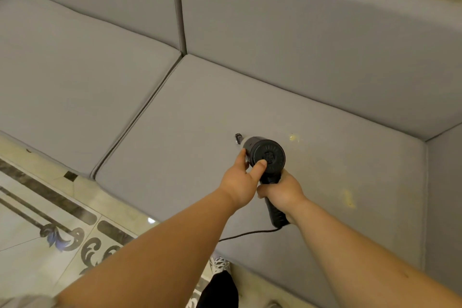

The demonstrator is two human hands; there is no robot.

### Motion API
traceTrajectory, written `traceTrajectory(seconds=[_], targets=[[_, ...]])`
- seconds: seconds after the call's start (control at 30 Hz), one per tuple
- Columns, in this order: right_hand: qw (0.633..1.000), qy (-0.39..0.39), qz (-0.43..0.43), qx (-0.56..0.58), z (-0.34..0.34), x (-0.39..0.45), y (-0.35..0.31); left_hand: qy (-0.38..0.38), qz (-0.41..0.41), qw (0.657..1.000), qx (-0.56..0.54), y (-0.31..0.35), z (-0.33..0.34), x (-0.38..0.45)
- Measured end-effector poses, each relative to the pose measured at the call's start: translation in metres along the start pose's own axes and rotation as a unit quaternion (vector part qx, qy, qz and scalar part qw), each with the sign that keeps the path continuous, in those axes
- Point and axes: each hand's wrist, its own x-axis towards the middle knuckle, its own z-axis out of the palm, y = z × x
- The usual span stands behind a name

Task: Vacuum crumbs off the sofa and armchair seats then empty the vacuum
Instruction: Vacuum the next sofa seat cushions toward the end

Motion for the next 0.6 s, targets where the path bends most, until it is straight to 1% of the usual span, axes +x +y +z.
traceTrajectory(seconds=[0.07,0.23,0.43,0.6], targets=[[1.0,0.005,0.007,0.001,0.008,0.014,-0.009,-0.003,-0.005,1.0,0.002,0.001,-0.011,0.017],[0.999,0.003,0.041,-0.009,0.015,0.023,-0.011,-0.017,-0.015,1.0,0.015,-0.003,-0.021,0.028],[0.998,0.001,0.057,-0.017,0.009,0.008,0.004,-0.034,-0.018,0.999,0.015,-0.008,-0.012,0.012],[0.998,-0.006,0.064,-0.02,-0.001,-0.015,0.033,-0.045,-0.02,0.999,0.019,-0.022,0.01,-0.016]])
